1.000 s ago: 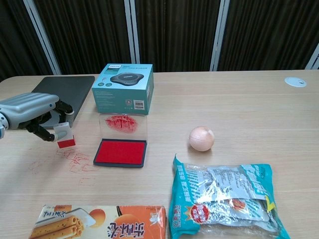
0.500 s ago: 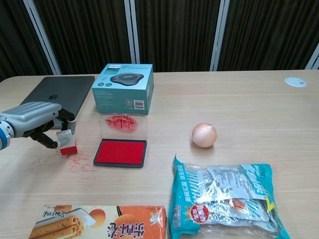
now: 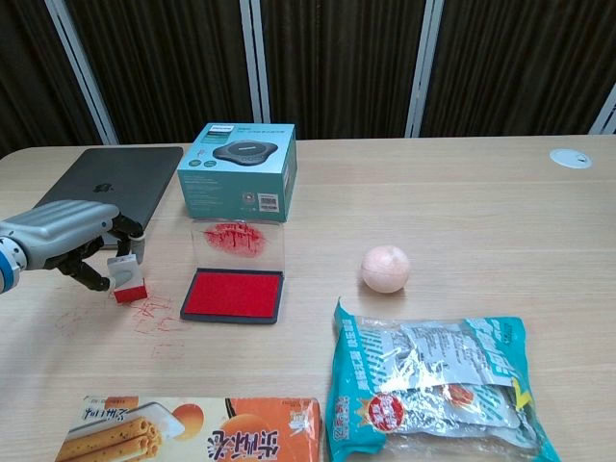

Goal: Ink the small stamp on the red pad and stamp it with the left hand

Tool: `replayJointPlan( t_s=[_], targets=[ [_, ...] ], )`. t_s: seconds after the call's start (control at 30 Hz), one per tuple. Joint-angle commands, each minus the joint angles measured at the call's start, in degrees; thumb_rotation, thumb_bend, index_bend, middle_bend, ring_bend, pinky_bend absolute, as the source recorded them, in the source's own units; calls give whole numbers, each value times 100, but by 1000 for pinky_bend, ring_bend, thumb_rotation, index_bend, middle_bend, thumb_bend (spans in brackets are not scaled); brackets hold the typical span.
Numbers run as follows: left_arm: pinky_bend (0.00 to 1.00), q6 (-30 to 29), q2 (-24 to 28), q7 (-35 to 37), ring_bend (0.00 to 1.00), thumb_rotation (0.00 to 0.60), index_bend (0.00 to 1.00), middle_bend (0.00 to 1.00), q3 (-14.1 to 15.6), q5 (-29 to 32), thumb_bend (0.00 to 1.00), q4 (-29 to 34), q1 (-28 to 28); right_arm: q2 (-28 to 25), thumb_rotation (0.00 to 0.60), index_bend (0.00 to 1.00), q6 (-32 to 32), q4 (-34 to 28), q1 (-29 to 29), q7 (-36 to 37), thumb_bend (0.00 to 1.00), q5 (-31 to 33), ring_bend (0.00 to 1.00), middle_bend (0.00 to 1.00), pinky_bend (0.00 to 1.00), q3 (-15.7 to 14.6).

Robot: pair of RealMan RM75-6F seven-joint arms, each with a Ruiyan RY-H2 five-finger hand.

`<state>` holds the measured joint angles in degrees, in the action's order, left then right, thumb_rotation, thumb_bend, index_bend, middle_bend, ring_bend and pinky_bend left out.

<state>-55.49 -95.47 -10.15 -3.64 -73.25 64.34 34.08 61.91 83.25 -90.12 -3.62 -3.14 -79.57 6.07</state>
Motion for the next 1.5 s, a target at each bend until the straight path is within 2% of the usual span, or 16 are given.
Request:
replayJointPlan(
  t_s=[0.03,0.13,0.27,0.47,0.7,1.17,1.4,1.5],
  targets=[
    [926,-1,0,-23,873,600,507,538,-3,-2,122,6,-6,0,600,0,2,0,0,-2,0,-1,0,0,0,0],
    [923,-2,6,-54,872,600,504,535,-5,-9,41,13,-12,-3,600,0,5,-5,3,-1,0,-3,0,0,0,-2],
    [921,2,14,-79,870,600,498,534,-7,-18,2,13,-19,-6,600,0,7,-9,3,1,0,-6,0,0,0,-1],
    [918,-2,15,-114,866,600,467,508,-17,-18,0,15,-37,-10,600,0,5,-15,4,0,0,-7,0,0,0,-5],
    [916,17,29,-157,861,600,375,386,-20,-8,0,43,-56,-12,600,0,9,-19,5,2,0,-11,0,0,0,-5],
    [909,-46,133,-209,855,600,364,353,-48,-31,0,205,-98,-23,600,0,11,-36,8,14,0,-15,0,0,0,-8],
    [892,-418,508,-164,836,600,361,331,-90,-146,0,710,-246,-52,600,0,41,-87,19,63,0,-73,0,0,0,-22],
    [824,-800,856,-215,755,600,347,293,-132,-259,0,1172,-385,-85,600,0,89,-135,35,107,0,-138,0,0,0,-36]
  ],
)
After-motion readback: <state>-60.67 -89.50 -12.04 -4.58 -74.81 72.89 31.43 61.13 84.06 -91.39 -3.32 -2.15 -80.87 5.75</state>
